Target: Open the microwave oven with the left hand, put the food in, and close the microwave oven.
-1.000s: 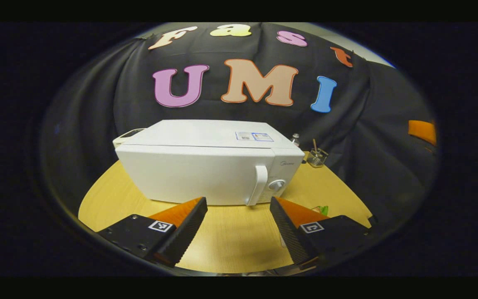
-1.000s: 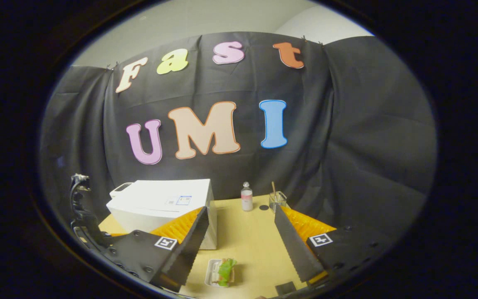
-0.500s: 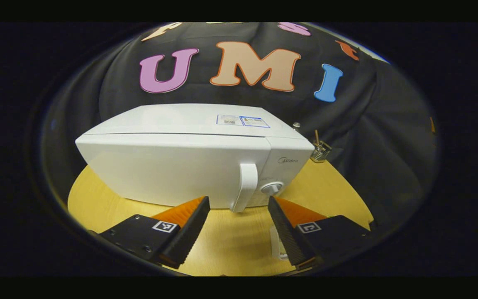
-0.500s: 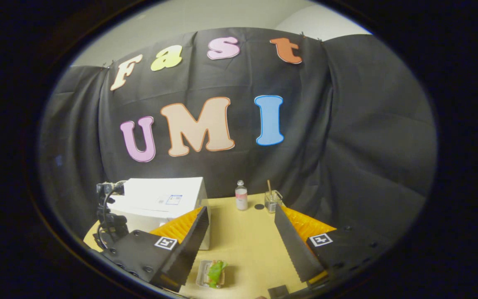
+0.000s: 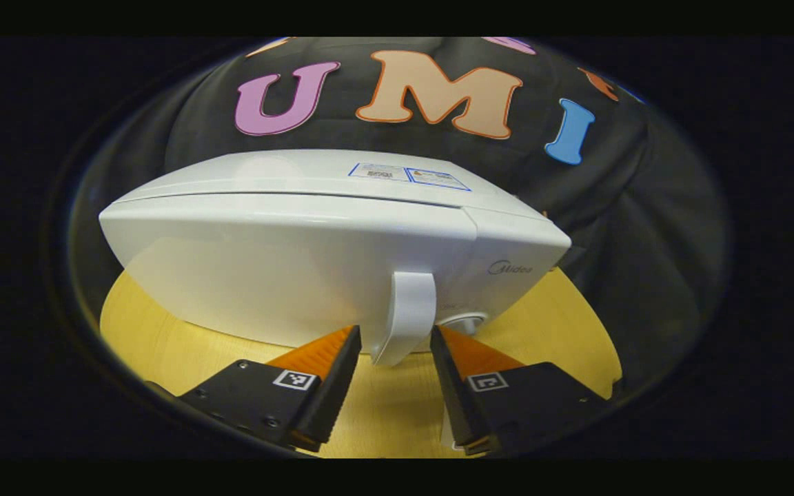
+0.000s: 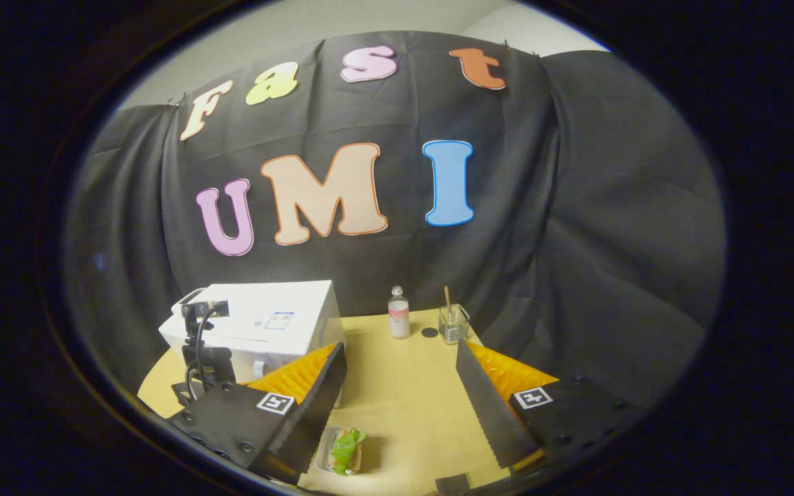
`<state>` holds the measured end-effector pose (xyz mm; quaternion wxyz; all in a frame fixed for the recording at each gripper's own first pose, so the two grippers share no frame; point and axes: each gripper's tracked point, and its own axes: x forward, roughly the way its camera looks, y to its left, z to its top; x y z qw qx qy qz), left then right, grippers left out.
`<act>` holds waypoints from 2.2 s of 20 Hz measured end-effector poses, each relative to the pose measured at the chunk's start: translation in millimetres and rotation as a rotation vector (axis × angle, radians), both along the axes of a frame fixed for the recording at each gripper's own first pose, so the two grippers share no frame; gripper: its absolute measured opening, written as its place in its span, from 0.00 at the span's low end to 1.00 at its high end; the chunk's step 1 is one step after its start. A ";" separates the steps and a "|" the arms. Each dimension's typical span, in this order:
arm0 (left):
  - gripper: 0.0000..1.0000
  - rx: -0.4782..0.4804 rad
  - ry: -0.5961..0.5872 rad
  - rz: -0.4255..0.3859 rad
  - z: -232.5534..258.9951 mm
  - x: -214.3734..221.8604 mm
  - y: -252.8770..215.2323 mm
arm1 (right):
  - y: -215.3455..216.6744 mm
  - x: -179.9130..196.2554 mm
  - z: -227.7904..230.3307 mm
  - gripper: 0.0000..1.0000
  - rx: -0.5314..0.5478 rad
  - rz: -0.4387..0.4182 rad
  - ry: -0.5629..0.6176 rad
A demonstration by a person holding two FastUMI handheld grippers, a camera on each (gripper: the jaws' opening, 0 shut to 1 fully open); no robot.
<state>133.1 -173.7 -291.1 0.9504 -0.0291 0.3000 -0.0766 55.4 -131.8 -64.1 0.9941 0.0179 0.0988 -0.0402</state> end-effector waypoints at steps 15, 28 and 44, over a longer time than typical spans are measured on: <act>0.23 0.085 -0.006 0.021 -11.0 3.2 2.6 | 23.0 14.8 -24.7 0.99 -0.026 0.123 0.059; 0.22 0.078 -0.035 0.024 -10.1 2.8 2.0 | 12.2 -6.5 -46.2 0.92 -0.019 0.133 0.091; 0.19 0.057 -0.077 0.038 -7.8 -2.6 2.4 | 30.2 -58.3 -81.1 0.99 -0.009 0.174 0.149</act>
